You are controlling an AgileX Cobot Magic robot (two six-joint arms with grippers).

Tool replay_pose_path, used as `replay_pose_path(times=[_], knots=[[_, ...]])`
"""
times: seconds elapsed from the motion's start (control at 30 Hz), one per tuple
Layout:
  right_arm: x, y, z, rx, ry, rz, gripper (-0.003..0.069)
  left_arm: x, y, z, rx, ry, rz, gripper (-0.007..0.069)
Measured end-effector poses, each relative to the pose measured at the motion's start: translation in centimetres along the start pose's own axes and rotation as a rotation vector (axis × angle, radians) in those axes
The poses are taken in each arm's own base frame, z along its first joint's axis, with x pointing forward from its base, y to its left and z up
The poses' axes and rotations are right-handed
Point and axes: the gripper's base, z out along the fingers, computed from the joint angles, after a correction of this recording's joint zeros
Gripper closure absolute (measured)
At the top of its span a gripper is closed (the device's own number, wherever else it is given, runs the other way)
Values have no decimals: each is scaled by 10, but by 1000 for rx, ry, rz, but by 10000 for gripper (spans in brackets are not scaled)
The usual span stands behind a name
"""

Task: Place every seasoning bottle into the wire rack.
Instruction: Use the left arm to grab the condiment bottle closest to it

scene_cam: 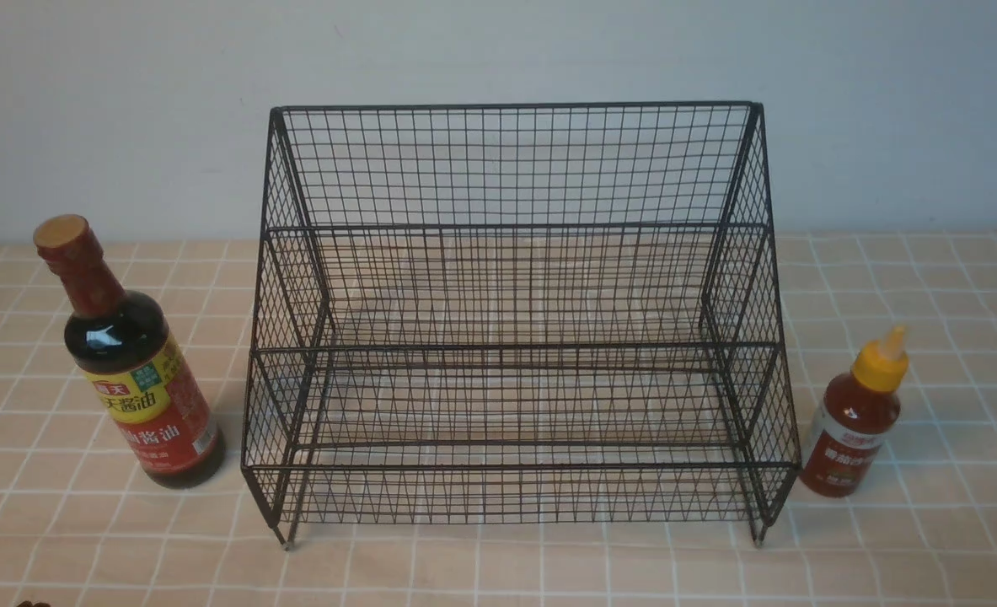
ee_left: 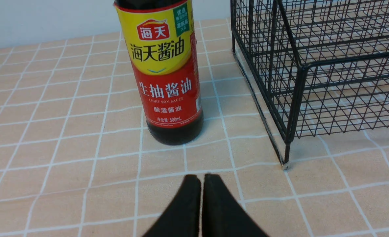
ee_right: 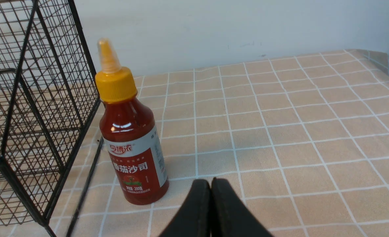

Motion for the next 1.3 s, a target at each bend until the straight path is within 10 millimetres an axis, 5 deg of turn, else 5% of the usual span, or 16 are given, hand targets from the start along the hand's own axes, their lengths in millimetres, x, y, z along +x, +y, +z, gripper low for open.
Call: replay_pose_path(times=[0.8, 1.3], knots=[[0, 0, 0, 0, 0, 2, 673, -2, 1, 0, -11, -31, 24, 631], [0, 0, 0, 0, 0, 1, 673, -53, 13, -18, -62, -655, -286, 631]])
